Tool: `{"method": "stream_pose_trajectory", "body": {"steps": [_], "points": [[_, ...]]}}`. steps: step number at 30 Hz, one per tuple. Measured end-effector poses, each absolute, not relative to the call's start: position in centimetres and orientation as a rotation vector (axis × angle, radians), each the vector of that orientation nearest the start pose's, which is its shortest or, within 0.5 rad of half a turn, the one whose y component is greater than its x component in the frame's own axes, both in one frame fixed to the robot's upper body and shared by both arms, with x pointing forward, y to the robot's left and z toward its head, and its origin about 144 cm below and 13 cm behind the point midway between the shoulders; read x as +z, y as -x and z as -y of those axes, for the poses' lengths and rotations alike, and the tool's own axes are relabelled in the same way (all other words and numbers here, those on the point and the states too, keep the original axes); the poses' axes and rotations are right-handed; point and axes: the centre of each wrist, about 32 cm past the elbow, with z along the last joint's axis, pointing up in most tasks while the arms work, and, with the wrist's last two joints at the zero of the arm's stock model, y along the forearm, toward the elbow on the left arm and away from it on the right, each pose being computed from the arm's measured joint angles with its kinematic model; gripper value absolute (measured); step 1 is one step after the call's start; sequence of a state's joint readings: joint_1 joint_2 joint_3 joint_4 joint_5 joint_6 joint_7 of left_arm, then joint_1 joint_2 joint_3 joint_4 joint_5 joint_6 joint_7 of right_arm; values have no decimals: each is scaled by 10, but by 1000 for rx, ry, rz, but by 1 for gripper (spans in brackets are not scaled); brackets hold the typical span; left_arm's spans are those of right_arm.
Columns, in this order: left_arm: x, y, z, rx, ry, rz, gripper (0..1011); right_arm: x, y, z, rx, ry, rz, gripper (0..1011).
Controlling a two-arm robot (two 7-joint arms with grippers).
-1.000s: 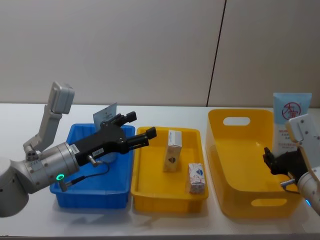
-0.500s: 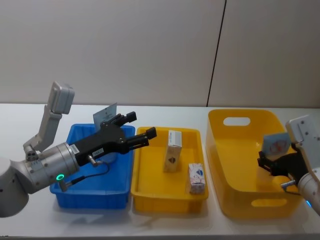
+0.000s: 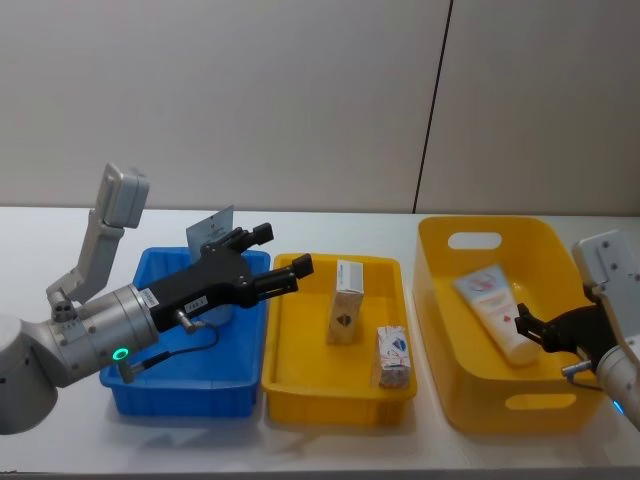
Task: Bimanual collaborative sorting of washing and personal care products
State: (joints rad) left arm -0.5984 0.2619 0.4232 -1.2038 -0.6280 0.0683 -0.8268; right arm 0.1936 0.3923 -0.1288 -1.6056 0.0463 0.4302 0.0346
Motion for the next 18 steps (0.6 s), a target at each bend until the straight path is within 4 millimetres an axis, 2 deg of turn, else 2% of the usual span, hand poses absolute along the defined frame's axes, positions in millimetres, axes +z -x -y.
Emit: {"method": "stream_pose_trajectory", "body": {"steps": [10,18], "points": [[1241,-603,-213,443,183,-53,1001,1224,-504,300,-1480,448,104,1003],[1241,-603,-213,443,183,-53,1001,1231,-498,299,-1431,339,124,1003]]}}
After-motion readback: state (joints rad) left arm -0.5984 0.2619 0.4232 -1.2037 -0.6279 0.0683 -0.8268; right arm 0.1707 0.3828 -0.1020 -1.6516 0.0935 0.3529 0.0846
